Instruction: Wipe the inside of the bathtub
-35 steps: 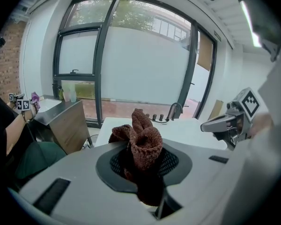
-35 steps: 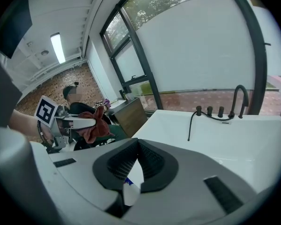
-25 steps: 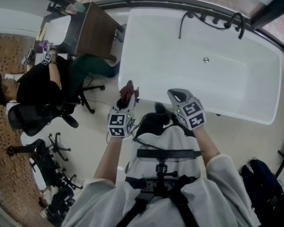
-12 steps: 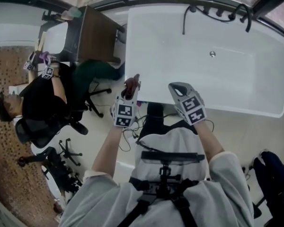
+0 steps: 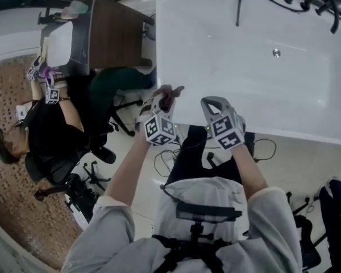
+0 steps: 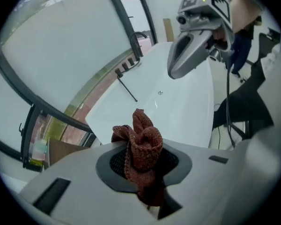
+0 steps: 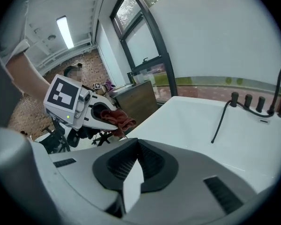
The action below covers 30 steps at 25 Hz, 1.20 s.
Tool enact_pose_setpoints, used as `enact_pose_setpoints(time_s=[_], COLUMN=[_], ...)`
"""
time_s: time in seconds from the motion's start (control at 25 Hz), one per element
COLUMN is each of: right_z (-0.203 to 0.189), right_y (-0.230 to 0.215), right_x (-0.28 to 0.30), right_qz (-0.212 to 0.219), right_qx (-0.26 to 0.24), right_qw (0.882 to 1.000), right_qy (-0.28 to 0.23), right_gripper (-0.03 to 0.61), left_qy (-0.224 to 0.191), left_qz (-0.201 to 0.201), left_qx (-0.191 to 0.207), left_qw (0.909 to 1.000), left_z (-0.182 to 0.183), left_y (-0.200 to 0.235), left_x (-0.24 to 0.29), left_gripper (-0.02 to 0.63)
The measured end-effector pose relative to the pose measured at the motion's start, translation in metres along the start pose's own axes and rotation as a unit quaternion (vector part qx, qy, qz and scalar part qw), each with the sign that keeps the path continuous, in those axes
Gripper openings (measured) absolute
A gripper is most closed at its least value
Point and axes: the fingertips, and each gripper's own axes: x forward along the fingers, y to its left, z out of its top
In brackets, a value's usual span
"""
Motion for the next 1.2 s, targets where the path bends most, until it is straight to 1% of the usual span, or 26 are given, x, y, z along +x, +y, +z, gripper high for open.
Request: enact_pose_setpoints(time_s=[0.08, 0.16, 0.24, 0.36, 0.48, 0.52, 0.64, 0.72, 0.76, 0.84, 1.0, 1.2], right_z=[-0.007, -0.018, -0.031, -0.046, -0.056, -0.06, -0.071, -0.078, -0.08, -0.083, -0.081, -0.082], right_y=[-0.008, -0.013, -0.015, -0.019, -0.023, -0.023, -0.024, -0.025, -0.026, -0.027, -0.031, -0.039], right_x=[0.017, 0.035, 0.055, 0.081, 0.099, 0.104, 0.115, 0.12, 0.121, 0.124, 0.128, 0.129], right_qz=[0.002, 0.004, 0.005, 0.005, -0.001, -0.003, -0.005, -0.005, -0.005, -0.004, 0.001, -0.005], right_qx=[0.008, 0.011, 0.007, 0.008, 0.017, 0.02, 0.033, 0.041, 0.045, 0.053, 0.063, 0.075], right_qw=[1.0, 1.0, 1.0, 1.0, 1.0, 1.0, 0.999, 0.999, 0.999, 0.998, 0.998, 0.997], right_qy=[0.003, 0.008, 0.015, 0.023, 0.022, 0.021, 0.022, 0.023, 0.024, 0.023, 0.018, 0.018], right_gripper=[0.006, 0.006, 0.006, 0.006, 0.006, 0.006, 0.006, 0.006, 0.006, 0.006, 0.006, 0.006], left_qy=[0.012, 0.022, 0.036, 0.051, 0.048, 0.048, 0.061, 0.074, 0.08, 0.095, 0.125, 0.167], left_qz=[-0.007, -0.012, -0.014, -0.02, -0.031, -0.035, -0.047, -0.061, -0.07, -0.088, -0.127, -0.158], left_qx=[0.041, 0.084, 0.137, 0.207, 0.267, 0.288, 0.353, 0.385, 0.395, 0.402, 0.405, 0.398], left_qw=[0.9991, 0.9962, 0.9898, 0.9767, 0.9621, 0.9559, 0.9324, 0.9178, 0.9125, 0.9064, 0.8968, 0.8883], left_z=[-0.004, -0.008, -0.02, -0.031, -0.037, -0.041, -0.059, -0.07, -0.074, -0.081, -0.093, -0.103], left_y=[0.001, 0.0, -0.002, -0.005, -0.009, -0.011, -0.009, -0.007, -0.007, -0.005, -0.002, -0.003], left_x=[0.02, 0.039, 0.058, 0.085, 0.11, 0.118, 0.142, 0.154, 0.158, 0.167, 0.183, 0.198], left_gripper=[0.087, 0.087, 0.087, 0.087, 0.087, 0.086, 0.086, 0.086, 0.086, 0.086, 0.086, 0.086])
